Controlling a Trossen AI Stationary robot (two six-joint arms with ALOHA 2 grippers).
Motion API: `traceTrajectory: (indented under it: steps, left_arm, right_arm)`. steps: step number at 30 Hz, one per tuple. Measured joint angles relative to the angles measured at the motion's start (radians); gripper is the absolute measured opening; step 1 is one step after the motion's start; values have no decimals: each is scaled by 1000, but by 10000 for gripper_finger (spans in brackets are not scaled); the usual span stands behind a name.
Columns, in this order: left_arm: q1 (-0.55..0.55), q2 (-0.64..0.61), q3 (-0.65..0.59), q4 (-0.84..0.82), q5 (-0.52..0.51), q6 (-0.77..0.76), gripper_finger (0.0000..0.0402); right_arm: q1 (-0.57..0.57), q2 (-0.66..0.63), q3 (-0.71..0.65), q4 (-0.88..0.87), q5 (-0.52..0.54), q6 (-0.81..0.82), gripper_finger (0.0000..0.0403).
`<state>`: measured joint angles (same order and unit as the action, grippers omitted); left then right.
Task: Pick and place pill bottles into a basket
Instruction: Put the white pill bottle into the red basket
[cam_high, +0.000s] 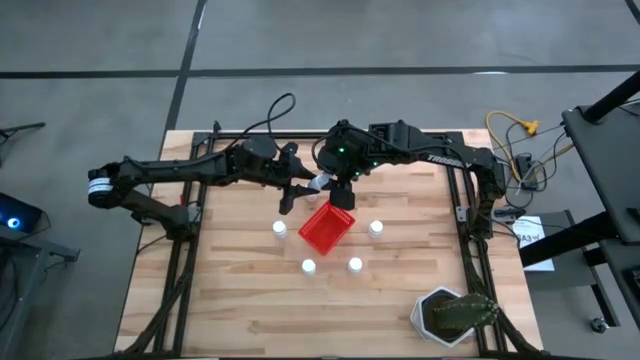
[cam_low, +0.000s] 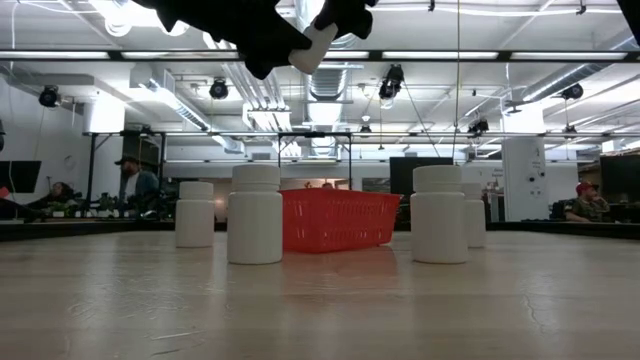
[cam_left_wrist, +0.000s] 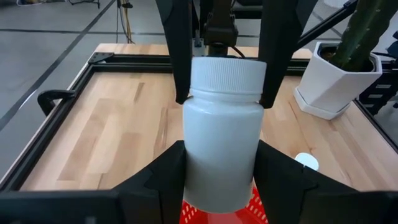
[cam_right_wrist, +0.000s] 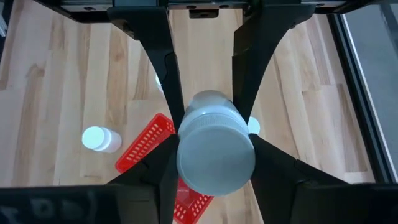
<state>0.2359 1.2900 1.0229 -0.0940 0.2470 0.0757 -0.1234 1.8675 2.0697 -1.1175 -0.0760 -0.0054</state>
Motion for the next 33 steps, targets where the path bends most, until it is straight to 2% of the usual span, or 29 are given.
traceTrajectory:
  steps: [9, 22, 33]
  left_arm:
    - [0, 0, 0, 14, 3, 5, 159]
    - [0, -9, 11, 14, -18, -9, 271]
    - [0, -67, 4, -104, -76, -14, 278]
  right_arm:
    - [0, 0, 21, -13, -5, 1, 147]
    - [1, 0, 32, -38, -19, -2, 147]
    - [-1, -2, 2, -115, -30, 1, 147]
